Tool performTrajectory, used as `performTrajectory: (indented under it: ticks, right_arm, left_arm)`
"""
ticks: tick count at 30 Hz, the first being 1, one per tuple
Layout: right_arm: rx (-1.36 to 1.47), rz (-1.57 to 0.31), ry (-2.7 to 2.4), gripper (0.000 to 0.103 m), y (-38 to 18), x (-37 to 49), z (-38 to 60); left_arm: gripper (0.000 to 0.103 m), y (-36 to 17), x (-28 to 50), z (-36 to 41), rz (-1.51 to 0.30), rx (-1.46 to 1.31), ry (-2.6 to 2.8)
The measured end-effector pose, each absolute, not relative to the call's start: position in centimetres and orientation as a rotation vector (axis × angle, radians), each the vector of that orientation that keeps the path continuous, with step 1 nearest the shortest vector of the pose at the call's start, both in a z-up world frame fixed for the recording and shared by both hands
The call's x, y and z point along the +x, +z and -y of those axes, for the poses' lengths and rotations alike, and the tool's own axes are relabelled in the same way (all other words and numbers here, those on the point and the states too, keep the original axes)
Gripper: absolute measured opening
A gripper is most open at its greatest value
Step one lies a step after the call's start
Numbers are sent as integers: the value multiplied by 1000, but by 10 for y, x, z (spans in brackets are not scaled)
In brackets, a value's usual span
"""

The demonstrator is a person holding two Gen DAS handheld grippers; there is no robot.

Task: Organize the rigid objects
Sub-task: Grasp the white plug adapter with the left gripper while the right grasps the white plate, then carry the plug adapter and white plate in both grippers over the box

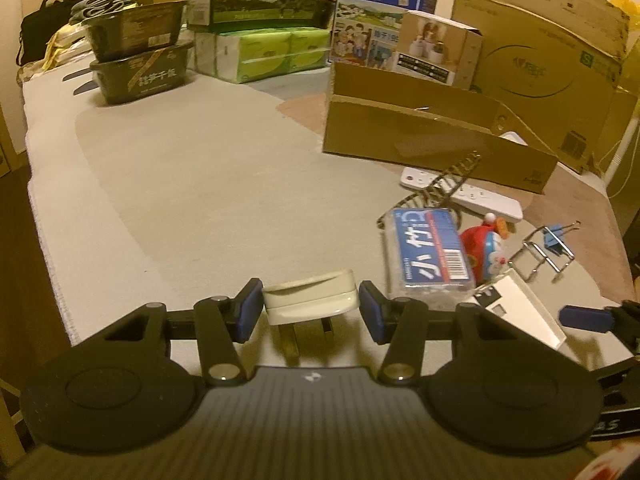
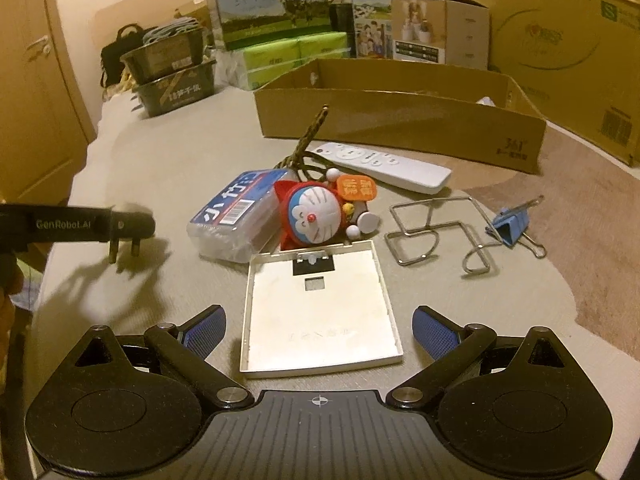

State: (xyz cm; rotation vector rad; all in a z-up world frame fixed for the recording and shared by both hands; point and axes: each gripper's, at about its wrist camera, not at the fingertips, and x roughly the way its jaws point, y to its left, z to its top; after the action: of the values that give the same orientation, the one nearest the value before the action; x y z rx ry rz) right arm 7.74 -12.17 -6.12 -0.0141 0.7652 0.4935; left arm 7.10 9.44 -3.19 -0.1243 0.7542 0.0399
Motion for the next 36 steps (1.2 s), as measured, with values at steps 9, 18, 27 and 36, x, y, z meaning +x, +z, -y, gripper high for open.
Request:
performTrajectory:
  ticks: [9,18,27,36]
  right_arm:
    - [-97,-765,496,99,-73,88,107]
    - [-111,-755,498,85,-71,86,109]
    - [-74,-727,477,85,-55,73,129]
    - [-22,-700,458,85,-36,68,145]
  left_arm:
    - [48,-24,69,-90,-741,-119,24]
    - [48,-21,67,-87,-741,-117,15]
    - [48,-12,65,-77,-730,-102,0]
    - [48,2,64,-62,-713,-79,-26]
